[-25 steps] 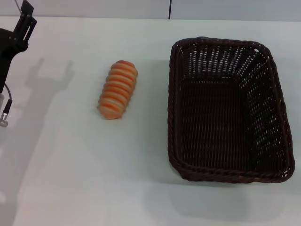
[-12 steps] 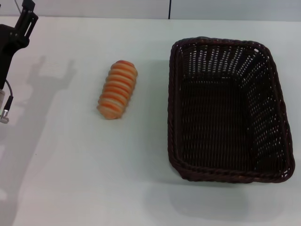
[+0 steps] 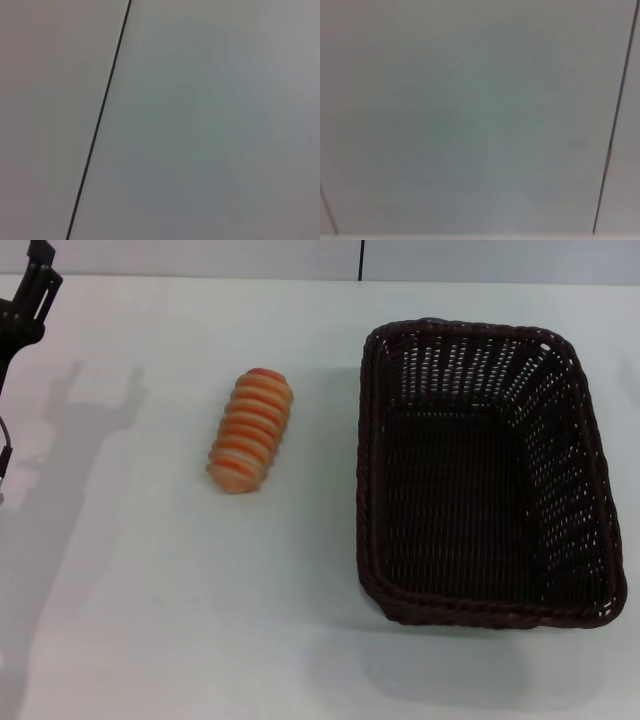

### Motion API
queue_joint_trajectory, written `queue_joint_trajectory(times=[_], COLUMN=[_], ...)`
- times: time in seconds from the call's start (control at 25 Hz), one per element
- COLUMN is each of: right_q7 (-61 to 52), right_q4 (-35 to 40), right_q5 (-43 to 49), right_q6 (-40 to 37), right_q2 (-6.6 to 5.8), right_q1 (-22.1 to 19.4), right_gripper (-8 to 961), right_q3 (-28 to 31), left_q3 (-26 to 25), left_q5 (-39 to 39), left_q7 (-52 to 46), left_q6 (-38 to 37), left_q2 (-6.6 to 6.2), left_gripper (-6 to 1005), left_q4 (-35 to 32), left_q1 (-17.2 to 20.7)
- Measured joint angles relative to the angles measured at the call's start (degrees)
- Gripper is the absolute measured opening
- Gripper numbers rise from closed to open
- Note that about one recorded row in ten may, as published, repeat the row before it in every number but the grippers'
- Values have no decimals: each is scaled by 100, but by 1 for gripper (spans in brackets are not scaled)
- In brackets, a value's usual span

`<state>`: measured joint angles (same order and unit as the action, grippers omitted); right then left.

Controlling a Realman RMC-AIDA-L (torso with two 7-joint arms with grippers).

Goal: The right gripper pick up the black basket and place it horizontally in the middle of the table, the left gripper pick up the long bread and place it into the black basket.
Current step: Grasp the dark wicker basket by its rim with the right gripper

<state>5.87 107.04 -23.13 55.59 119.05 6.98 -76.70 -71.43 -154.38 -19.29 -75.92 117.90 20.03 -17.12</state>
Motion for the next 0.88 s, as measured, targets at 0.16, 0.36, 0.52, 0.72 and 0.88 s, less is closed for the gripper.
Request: queue_joint_trajectory(times=[0.16, 0.36, 0.52, 0.72, 0.88], right_q7=[-246, -489, -599, -883, -1082], right_q4=[456, 544, 477, 459, 481], right_q5=[-21, -47, -56, -60, -65], right_q6=[1403, 2216, 2413, 2622, 2783], right_q2=[-7, 8, 14, 21, 21], right_q1=[204, 424, 453, 384, 363], right_gripper=[725, 724, 724, 723, 723], right_q3=[10, -198, -363, -589, -782], left_q3=[-65, -212, -274, -286, -305], left_q5=[20, 7, -18, -17, 8], left_q7=[-13, -11, -10, -23, -15], left_q6=[0, -14, -17, -21, -34], left_q2=[-31, -49, -28, -52, -55], left_gripper=[852, 851, 851, 850, 849], left_q4=[5, -2, -8, -8, -8], left_q1=[32, 57, 76, 86, 89])
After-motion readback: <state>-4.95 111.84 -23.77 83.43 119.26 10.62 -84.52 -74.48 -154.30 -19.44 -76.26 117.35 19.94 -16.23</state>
